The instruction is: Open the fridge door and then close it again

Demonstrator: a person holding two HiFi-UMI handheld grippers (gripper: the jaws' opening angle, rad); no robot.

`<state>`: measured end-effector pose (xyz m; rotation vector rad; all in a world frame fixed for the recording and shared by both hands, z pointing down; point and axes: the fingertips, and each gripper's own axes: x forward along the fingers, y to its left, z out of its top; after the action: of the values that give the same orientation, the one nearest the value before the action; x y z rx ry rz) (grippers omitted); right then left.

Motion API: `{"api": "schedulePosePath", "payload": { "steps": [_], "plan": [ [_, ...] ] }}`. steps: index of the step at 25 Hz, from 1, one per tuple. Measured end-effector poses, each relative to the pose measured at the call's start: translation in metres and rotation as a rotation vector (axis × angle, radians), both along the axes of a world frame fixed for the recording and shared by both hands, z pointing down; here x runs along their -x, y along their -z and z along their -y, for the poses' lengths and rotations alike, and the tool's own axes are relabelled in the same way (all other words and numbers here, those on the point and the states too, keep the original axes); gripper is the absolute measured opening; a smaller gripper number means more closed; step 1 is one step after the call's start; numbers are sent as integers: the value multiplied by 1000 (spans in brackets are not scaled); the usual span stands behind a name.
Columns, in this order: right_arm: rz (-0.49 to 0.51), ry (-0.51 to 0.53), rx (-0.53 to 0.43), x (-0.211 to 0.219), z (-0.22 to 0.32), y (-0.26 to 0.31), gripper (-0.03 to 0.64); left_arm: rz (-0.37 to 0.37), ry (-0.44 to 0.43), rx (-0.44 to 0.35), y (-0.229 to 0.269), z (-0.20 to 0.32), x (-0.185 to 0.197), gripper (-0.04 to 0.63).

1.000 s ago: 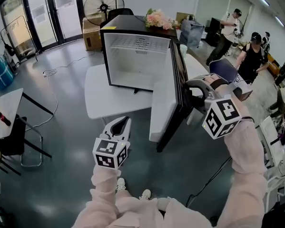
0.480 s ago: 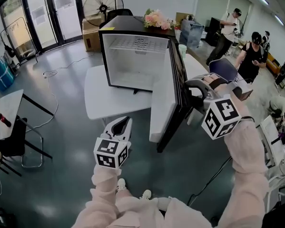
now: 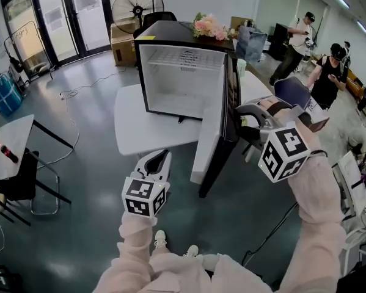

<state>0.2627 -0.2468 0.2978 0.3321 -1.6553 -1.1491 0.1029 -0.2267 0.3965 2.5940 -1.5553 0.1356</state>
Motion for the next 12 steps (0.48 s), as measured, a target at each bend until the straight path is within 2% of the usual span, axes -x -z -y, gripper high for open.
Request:
{"api": "schedulePosePath", "payload": {
  "steps": [12],
  "plan": [
    [-79, 19, -5, 63, 17, 0, 143, -23, 2, -8, 6, 32, 41, 12]
  ]
}}
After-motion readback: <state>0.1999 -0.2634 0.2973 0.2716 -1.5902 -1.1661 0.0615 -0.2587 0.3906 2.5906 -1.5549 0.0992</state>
